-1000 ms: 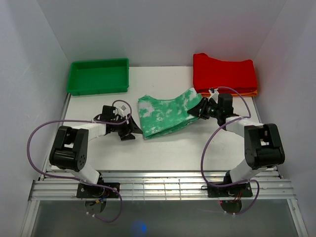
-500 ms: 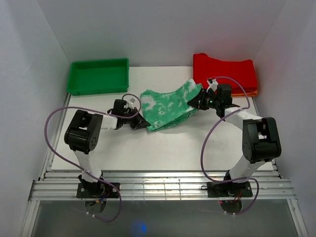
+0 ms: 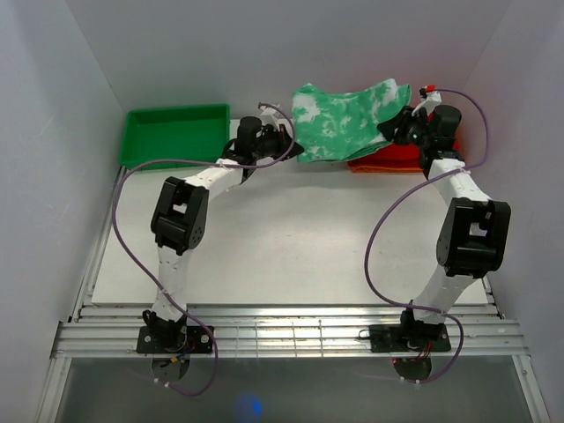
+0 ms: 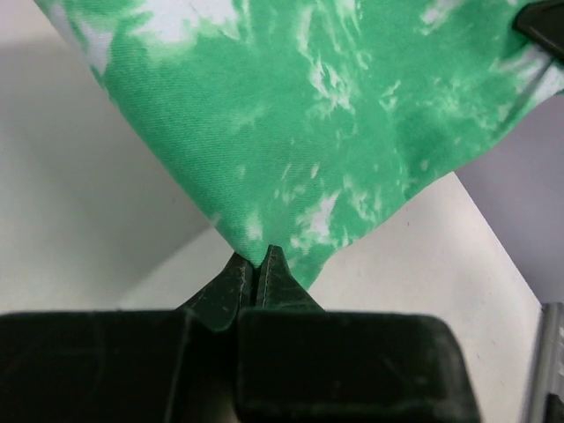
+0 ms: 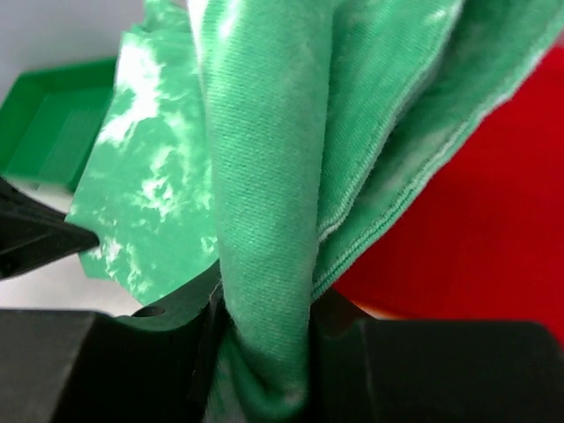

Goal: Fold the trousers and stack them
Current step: Neatly place the folded trousers to the corner

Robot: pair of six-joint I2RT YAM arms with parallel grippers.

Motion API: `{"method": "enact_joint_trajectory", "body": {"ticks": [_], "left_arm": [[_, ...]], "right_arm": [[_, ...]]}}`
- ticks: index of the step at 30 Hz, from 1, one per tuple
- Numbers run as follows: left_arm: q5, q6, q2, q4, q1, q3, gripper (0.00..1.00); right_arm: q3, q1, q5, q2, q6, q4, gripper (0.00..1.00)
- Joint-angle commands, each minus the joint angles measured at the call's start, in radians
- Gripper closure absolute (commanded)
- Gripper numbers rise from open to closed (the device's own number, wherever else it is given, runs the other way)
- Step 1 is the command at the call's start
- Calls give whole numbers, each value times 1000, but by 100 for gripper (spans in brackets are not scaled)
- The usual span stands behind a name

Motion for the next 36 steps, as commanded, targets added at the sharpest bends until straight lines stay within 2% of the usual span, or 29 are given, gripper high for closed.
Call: {"method": "enact_joint_trajectory", "body": {"ticks": [1, 2, 5, 12, 19, 27, 36], "left_arm": [[-28, 107, 110, 58, -53, 195, 100], [-16, 131, 191, 69, -64, 305, 100], [-20, 163, 340, 128, -96, 492, 100], [-74, 130, 629, 349, -142, 828, 100], [-84, 122, 704, 440, -176, 849, 100], [-85, 81, 615, 498, -173, 740, 100], [-69, 30, 631, 483, -176, 748, 100]], "right_arm": [[137, -94, 44, 42, -45, 167, 92], [156, -108, 47, 68, -49, 188, 92], [208, -162, 52, 103, -47, 233, 92], [228, -245, 78, 162, -58, 356, 92], [269, -295, 89, 220, -76, 342, 92], [318, -324, 72, 197, -21, 328, 92], [316, -340, 146, 211, -24, 227, 92]]}}
